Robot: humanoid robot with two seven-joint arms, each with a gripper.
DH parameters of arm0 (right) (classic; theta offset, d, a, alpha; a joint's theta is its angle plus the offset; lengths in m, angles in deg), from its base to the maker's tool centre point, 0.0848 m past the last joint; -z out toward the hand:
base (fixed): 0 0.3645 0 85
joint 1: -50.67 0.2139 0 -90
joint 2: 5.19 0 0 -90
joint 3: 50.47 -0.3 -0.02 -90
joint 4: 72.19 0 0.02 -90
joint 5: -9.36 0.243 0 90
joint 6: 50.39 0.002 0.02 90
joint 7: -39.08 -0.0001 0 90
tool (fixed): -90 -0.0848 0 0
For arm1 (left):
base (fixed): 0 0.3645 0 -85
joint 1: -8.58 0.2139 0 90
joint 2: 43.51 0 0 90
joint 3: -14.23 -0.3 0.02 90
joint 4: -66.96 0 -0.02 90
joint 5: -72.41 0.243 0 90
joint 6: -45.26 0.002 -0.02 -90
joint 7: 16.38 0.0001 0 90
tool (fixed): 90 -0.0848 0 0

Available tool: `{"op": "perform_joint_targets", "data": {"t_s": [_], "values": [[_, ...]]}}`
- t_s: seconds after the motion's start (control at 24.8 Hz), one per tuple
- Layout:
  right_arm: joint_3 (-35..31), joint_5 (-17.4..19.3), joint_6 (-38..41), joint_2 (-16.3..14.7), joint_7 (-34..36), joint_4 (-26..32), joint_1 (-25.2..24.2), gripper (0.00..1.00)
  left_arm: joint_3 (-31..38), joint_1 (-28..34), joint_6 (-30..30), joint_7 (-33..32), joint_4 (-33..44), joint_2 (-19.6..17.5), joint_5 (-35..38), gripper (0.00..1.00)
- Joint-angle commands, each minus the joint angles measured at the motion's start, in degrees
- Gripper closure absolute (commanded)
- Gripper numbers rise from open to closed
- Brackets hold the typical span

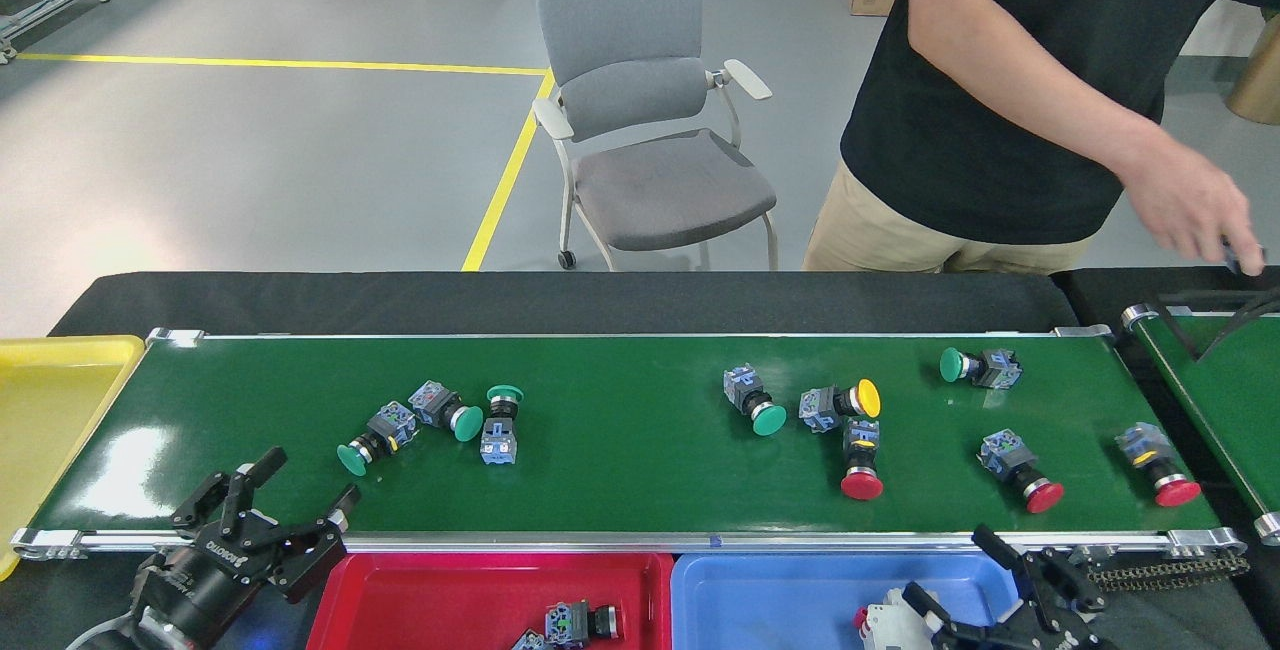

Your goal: Pick switch part from conveyor to tray

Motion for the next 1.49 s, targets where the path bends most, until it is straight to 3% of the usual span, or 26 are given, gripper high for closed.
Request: {"op": "perform_joint_targets", "data": {"t_s": [0.0,0.2,0.36,0.48,0.52,0.64,0.69,0.85,0.97,1.09,1.13,1.21,1.25,1.33,1.37,1.45], "values": [[0.1,-2.7,-8.7,1.6,0.9,0.8,2.2,0.02,-0.3,-2.2,0.4,0.2,-1.4,-0.3,0.1,0.0],[1.2,-14.3,-20.8,11.2,5.2,1.1,2.6,0.02,-2.4,-8.6,5.2,0.4,-10.8,-0.8,0.2,0.0],[5.1,-15.5,-22.7,13.0,6.8,1.9,-2.2,0.02,-2.7,-11.6,7.4,0.6,-15.5,-1.0,0.2,0.0],[10.4,-15.8,-27.0,13.0,6.3,1.9,-1.5,0.02,-2.7,-12.5,7.4,0.8,-17.4,-0.8,0.2,0.02],[12.8,-15.9,-29.3,13.0,5.9,1.7,-0.4,0.02,-2.6,-12.8,7.5,0.9,-18.0,-0.6,0.1,0.09],[22.4,-16.3,-36.9,12.6,2.4,-1.2,5.1,0.02,-2.7,-12.9,7.1,1.0,-19.4,-0.5,0.0,0.72],[25.3,-16.3,-39.5,12.6,1.3,-3.2,6.9,0.02,-2.6,-12.9,7.2,1.1,-20.0,-0.5,0.0,0.81],[32.6,-16.6,-48.9,12.7,0.9,-11.3,12.8,0.02,-2.7,-12.9,7.1,3.0,-20.5,-0.4,-0.2,0.91],[33.9,-16.5,-53.1,13.0,0.7,-15.6,15.8,0.02,-2.7,-12.2,5.2,3.9,-18.1,-0.5,-0.2,0.93],[33.9,-16.4,-53.6,13.0,0.0,-17.0,17.0,0.08,-2.4,-6.2,-0.1,3.9,-8.9,-1.0,-0.4,0.91],[33.9,-16.3,-53.6,12.9,0.0,-17.4,17.6,0.2,-2.2,-3.6,-0.1,3.9,-5.2,-1.2,-0.4,0.9],[34.1,-16.4,-53.0,12.6,-0.1,-18.4,18.1,0.59,-0.9,3.8,-0.1,3.8,4.9,-1.9,-1.1,0.81],[34.3,-16.4,-52.9,12.7,-0.4,-18.8,18.4,0.74,-0.1,6.9,-0.1,3.8,8.2,-2.0,-1.5,0.73],[35.7,-16.1,-52.9,12.6,-0.9,-20.2,19.3,0.8,0.9,13.5,-0.1,3.5,14.7,-1.5,-1.8,0.32],[36.3,-16.0,-52.9,12.3,-0.9,-20.4,19.7,0.86,1.1,17.1,-0.1,3.5,18.2,-1.2,-1.8,0.03],[36.4,-15.9,-52.9,12.2,-1.1,-20.4,19.8,0.87,1.6,22.0,-0.1,3.5,22.7,1.2,-1.9,0.0]]}}
